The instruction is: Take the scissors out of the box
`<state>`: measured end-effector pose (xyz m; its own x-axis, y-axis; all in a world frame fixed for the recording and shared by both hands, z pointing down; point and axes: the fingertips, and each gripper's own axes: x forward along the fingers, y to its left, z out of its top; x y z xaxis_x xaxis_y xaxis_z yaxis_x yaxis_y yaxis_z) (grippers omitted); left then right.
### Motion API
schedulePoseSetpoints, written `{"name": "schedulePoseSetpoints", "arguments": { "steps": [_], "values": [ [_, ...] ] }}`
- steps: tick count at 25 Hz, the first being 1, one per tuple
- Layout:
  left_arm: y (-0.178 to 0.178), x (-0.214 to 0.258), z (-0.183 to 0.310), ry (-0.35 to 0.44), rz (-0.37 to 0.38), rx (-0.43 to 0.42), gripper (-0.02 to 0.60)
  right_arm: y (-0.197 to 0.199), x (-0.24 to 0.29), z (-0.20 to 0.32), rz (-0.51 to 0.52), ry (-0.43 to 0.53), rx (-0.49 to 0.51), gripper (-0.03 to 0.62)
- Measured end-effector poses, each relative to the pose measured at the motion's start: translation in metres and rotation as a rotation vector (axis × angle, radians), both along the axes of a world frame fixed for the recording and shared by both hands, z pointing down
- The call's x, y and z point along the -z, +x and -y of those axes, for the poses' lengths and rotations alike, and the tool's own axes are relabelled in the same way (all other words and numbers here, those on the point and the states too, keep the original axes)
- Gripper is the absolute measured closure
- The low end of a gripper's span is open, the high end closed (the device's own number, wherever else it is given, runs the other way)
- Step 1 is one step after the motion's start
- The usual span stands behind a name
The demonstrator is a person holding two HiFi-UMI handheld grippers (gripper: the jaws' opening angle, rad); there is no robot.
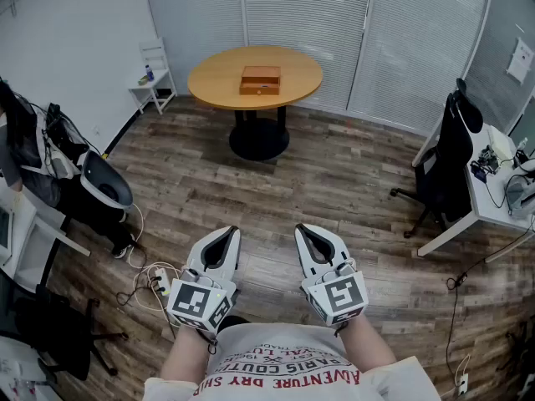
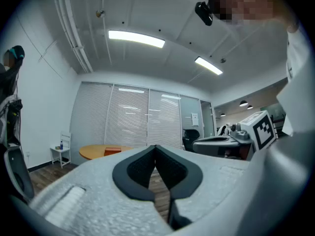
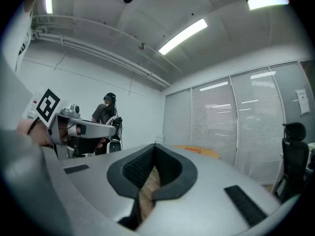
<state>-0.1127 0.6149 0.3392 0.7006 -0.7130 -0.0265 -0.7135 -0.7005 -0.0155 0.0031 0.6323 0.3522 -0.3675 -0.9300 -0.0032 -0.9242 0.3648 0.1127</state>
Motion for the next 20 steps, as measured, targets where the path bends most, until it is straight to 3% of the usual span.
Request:
{"name": "schedulePoseSetpoints", "arguments": {
  "steps": [8, 13, 20],
  "values": [
    [0.006, -0.001, 0.005, -0.004, 0.0, -0.011, 0.574, 0.004, -0.001, 0.007, -0.001, -0.008, 0.0, 0.586],
    [0.004, -0.005, 0.011, -0.017, 0.002, -0.005, 0.572, 0.01, -0.005, 0.013, 0.074, -0.026, -0.016, 0.586],
    [0.002, -0.017, 0.028, -0.049, 0.004, 0.009, 0.572, 0.023, -0.015, 0.037, 0.059, -0.064, -0.044, 0.585]
  ]
}}
